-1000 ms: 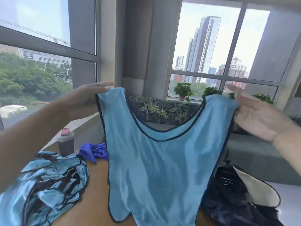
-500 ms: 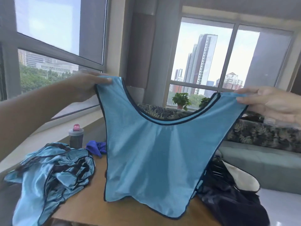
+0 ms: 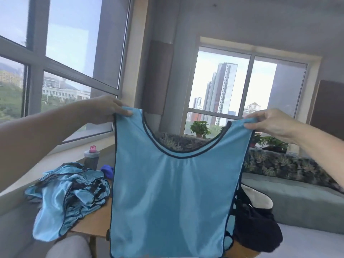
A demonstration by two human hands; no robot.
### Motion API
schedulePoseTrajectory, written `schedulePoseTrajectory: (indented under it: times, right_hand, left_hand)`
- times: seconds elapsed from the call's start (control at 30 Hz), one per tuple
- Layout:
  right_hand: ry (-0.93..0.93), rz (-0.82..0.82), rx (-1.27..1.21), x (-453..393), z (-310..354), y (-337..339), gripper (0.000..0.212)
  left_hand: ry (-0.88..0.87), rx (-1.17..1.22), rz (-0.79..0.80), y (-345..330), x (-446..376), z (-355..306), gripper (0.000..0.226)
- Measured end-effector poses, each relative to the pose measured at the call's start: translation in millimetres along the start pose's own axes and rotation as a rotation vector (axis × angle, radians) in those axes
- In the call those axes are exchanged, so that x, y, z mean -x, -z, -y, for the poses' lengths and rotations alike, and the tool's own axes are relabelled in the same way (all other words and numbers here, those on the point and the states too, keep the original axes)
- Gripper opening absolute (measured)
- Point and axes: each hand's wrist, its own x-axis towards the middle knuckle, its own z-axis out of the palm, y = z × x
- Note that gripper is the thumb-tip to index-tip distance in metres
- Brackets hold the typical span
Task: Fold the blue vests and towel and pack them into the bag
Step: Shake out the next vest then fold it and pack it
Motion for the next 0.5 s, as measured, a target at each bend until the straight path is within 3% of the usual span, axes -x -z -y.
schedulePoseTrajectory:
  times: [0.03, 0.13, 0.17, 0.3, 0.5]
  right_hand:
    - [0.001, 0.011, 0.001, 1, 3, 0, 0.031]
    - [0.042, -0.004, -0.089, 2, 20, 13, 0.027]
    - [0.068, -0.028, -0.107, 2, 29, 18, 0.026]
    - [0.167, -0.179, 0.009, 12, 60, 40, 0.024]
    - [0.139, -0.207, 0.457, 17, 46, 48, 0.022]
  left_hand:
    - [0.012, -0.001, 0.034, 0, 3, 1, 0.008]
    - [0.011, -0.012, 0.024, 9, 12, -10, 0.042]
    - [-0.007, -0.013, -0.012, 13, 12, -18, 0.043]
    - [-0.104, -0.119, -0.148, 17, 24, -55, 0.013]
    - [-0.103, -0.356, -0.213, 21, 13, -57, 0.024]
